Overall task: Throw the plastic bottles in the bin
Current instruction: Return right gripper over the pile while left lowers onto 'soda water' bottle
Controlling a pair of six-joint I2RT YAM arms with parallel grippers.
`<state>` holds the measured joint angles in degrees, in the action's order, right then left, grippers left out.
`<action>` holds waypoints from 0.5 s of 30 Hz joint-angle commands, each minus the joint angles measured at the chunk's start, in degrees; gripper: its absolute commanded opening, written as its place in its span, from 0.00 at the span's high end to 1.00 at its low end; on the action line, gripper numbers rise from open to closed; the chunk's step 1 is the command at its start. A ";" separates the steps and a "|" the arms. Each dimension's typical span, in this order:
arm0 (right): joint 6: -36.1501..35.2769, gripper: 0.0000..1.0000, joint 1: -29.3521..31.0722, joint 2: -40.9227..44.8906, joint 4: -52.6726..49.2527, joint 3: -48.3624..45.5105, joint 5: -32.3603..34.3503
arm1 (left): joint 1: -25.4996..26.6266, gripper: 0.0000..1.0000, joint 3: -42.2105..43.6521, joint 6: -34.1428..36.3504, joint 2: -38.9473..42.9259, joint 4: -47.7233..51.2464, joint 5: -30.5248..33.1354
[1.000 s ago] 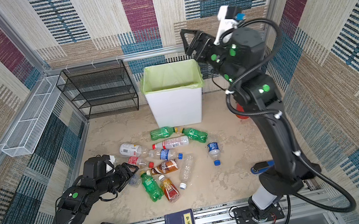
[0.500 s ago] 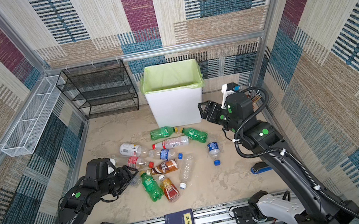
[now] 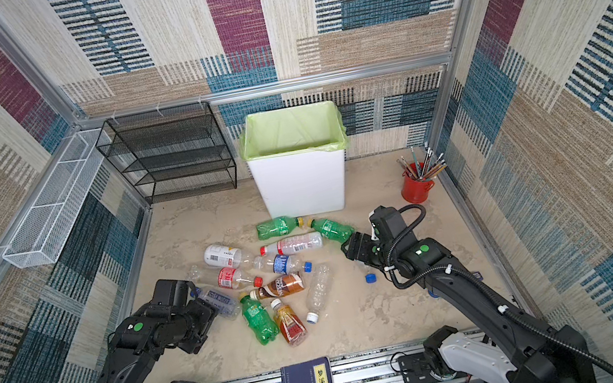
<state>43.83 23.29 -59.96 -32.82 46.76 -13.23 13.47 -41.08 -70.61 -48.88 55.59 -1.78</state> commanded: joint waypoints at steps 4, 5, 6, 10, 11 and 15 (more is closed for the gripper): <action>-12.25 0.19 -0.04 -5.09 1.06 3.63 -3.82 | -0.55 0.26 -1.21 -9.56 -5.03 -1.62 1.98; -14.63 0.18 0.00 -5.93 0.83 4.35 -3.79 | -0.55 0.25 -1.67 -9.80 -6.07 -2.33 2.40; -16.52 0.18 0.00 -6.44 0.79 4.58 -3.90 | -0.56 0.24 -2.19 -10.01 -6.92 -2.67 2.84; -21.47 0.17 -0.09 -7.54 0.76 5.33 -5.03 | -0.64 0.20 -4.80 -10.73 -10.58 -3.24 5.54; -22.19 0.17 -0.01 -7.54 0.59 5.83 -4.61 | -0.73 0.19 -5.51 -10.80 -11.45 -3.70 5.99; -23.60 0.16 -0.04 -7.45 0.45 6.80 -3.38 | -1.08 0.17 -7.12 -11.16 -16.07 -6.03 5.96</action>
<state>23.66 23.22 -67.37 -32.62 52.73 -17.34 12.69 -47.09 -80.60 -62.81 51.81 2.74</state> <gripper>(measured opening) 0.834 0.829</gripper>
